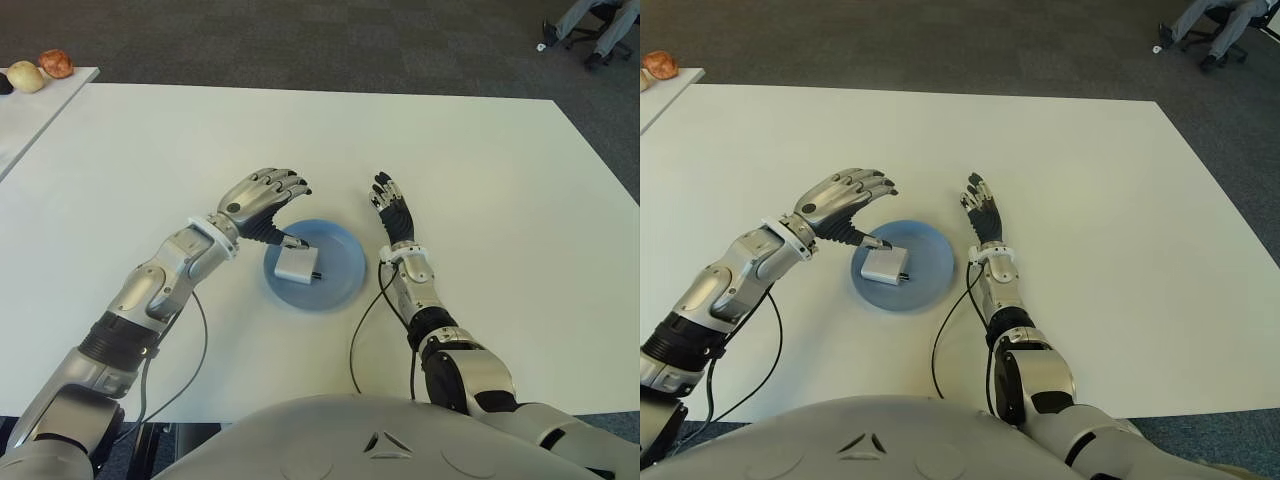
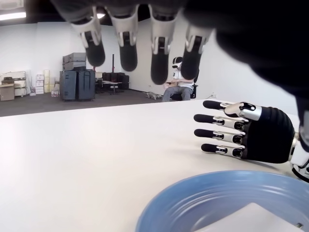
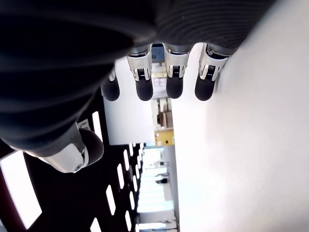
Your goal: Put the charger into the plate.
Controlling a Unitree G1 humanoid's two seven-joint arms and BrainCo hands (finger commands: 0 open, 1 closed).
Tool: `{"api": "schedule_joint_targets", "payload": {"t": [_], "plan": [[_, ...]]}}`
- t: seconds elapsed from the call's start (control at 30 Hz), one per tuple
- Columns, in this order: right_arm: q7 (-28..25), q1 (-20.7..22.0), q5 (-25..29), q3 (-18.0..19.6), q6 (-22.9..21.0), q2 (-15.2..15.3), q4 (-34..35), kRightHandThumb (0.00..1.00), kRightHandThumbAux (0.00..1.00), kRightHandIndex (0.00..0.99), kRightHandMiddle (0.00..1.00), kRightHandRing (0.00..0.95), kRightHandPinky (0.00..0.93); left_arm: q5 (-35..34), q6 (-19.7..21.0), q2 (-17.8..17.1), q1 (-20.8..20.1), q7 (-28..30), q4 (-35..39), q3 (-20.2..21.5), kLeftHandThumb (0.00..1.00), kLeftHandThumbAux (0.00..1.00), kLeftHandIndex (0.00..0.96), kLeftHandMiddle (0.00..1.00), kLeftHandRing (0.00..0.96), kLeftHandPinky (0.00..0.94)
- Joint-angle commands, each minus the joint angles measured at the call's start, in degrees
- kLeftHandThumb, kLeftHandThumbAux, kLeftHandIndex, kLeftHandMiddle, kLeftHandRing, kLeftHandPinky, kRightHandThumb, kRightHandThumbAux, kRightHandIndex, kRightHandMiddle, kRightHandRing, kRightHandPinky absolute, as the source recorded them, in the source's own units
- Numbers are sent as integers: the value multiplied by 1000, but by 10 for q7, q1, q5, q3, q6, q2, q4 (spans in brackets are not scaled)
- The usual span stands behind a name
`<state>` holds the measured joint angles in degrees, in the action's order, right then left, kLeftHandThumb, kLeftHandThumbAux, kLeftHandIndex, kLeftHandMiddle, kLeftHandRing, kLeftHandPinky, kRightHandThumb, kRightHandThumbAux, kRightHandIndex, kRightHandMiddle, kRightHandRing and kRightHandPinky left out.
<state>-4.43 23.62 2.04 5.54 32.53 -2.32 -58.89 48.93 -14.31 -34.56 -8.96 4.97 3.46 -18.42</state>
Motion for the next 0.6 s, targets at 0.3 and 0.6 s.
{"api": "schedule_joint_targets", "payload": {"t": [0.3, 0.6], "plan": [[11, -22, -6, -6, -35, -7, -27, 26, 547, 0, 0, 0, 0, -177, -37, 1, -9, 12, 14, 94, 243, 468, 134, 126, 105, 82], [11, -22, -5, -6, -36, -8, -27, 27, 554, 0, 0, 0, 0, -512, 82, 83, -15, 71, 47, 222, 116, 603, 81, 98, 72, 51]]}}
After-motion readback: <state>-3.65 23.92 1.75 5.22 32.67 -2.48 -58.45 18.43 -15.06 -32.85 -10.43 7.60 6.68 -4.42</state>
